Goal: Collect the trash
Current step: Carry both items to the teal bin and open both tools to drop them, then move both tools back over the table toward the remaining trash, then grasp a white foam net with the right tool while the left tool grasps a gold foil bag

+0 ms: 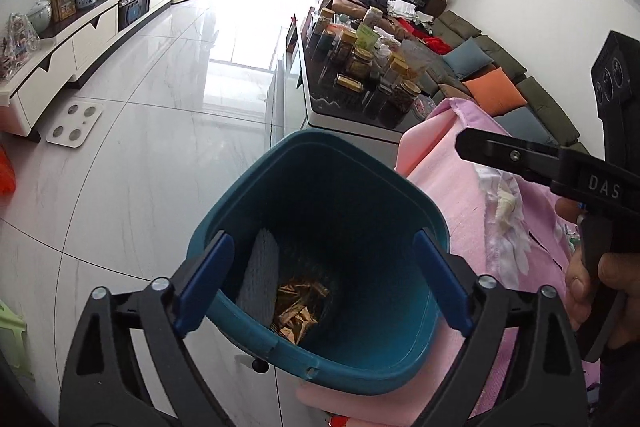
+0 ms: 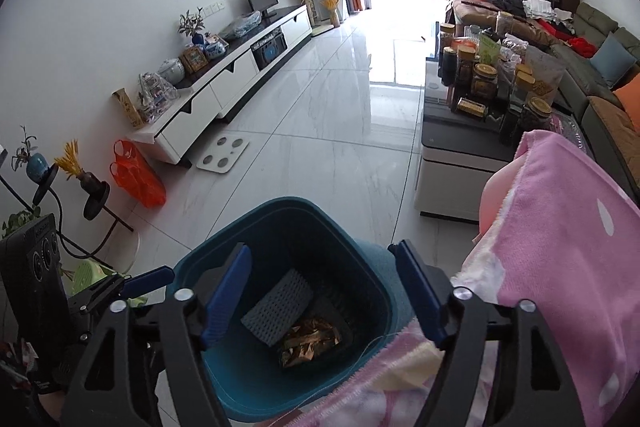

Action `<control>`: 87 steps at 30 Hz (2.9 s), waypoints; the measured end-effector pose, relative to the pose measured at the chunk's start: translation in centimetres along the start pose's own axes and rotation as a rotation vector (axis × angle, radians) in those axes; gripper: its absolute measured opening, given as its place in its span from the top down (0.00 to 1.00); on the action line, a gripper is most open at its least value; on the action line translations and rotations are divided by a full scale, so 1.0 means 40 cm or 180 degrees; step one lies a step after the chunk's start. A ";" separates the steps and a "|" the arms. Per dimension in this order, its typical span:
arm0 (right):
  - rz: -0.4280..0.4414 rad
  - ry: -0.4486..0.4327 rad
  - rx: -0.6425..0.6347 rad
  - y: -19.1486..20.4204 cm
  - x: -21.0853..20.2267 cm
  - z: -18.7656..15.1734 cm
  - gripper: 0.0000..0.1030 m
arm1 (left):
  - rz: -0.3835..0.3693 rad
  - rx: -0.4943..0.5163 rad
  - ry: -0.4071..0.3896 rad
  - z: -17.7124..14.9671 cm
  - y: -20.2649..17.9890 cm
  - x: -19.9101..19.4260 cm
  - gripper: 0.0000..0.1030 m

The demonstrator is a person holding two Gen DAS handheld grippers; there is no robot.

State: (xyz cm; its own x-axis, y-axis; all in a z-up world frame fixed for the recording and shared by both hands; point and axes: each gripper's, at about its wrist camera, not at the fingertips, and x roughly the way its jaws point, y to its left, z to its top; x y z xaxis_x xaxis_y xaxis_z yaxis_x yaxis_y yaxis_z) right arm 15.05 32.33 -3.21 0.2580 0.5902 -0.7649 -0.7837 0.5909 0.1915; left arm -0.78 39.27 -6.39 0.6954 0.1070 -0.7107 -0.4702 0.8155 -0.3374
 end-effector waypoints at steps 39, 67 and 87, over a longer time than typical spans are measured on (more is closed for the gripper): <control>-0.1751 -0.1552 0.1277 -0.460 -0.735 -0.657 0.07 | -0.1018 0.1782 -0.0444 -0.269 -0.832 -0.133 0.05; -0.1265 -0.0838 0.0703 -0.361 -0.582 -0.729 0.18 | -0.1444 0.1789 0.0085 -0.275 -0.914 -0.018 0.05; -0.0955 -0.0852 0.1106 -0.405 -0.613 -0.766 0.79 | -0.1759 0.1299 0.0599 -0.238 -0.924 0.090 0.15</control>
State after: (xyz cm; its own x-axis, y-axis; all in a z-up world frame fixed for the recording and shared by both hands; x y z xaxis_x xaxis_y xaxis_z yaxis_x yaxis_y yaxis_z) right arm 4.10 -8.58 -6.39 0.6130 0.4602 -0.6423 -0.4315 0.8759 0.2158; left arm 13.93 4.10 -2.36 0.6503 -0.4536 -0.6094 0.1907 0.8739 -0.4470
